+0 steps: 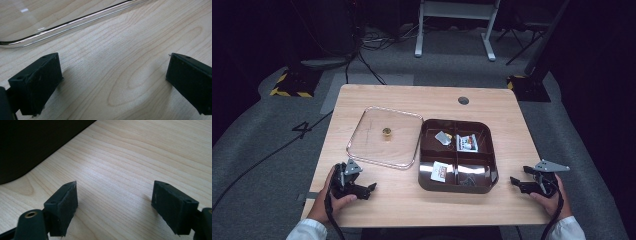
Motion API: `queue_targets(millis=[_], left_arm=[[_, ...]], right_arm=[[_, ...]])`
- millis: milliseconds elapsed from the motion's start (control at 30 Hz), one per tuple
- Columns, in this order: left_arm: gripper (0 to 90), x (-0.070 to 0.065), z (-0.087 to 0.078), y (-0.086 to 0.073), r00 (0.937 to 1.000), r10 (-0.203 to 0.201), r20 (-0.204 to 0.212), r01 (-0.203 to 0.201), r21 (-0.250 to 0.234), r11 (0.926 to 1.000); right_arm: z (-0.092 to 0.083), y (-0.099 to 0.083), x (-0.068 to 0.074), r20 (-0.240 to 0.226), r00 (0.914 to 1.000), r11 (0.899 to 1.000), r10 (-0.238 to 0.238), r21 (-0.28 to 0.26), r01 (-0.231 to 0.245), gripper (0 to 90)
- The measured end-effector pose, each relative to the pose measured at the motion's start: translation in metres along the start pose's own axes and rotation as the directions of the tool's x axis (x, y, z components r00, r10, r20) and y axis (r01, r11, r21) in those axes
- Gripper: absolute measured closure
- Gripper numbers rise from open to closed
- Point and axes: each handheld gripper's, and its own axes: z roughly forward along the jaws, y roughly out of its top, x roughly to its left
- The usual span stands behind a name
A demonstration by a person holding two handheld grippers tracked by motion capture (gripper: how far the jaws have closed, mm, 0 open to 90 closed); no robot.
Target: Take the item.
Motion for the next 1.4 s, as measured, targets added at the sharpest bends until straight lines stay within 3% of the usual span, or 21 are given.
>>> queue_targets(millis=[500, 667, 933, 1200, 1233, 1400], left_arm=[[0.3, 0.000, 0.000, 0.000, 1.0000, 0.000, 0.000, 0.000, 0.000, 1.0000], [0.3, 0.000, 0.000, 0.000, 1.0000, 0.000, 0.000, 0.000, 0.000, 1.0000], [0.3, 0.000, 0.000, 0.000, 1.0000, 0.000, 0.000, 0.000, 0.000, 1.0000], [0.4, 0.000, 0.000, 0.000, 1.0000, 0.000, 0.000, 0.000, 0.000, 1.0000], [0.4, 0.000, 0.000, 0.000, 1.0000, 0.000, 0.000, 0.000, 0.000, 1.0000], [0.4, 0.000, 0.000, 0.000, 1.0000, 0.000, 0.000, 0.000, 0.000, 1.0000]], right_arm=[[0.001, 0.004, 0.000, 0.021, 0.9996, 1.000, -0.017, 0.005, 0.017, 22.5], [-0.004, 0.012, -0.001, 0.015, 0.9994, 0.999, -0.030, -0.020, 0.030, 22.8], [-0.016, 0.044, -0.008, 0.004, 0.9987, 0.995, -0.052, -0.082, 0.052, 25.6], [-0.018, 0.072, -0.007, -0.005, 0.9962, 0.992, -0.087, -0.096, 0.086, 27.1], [-0.017, 0.078, -0.006, -0.019, 0.9954, 0.991, -0.094, -0.095, 0.092, 30.5], [-0.016, 0.089, -0.003, -0.039, 0.9933, 0.990, -0.109, -0.097, 0.105, 30.5]])
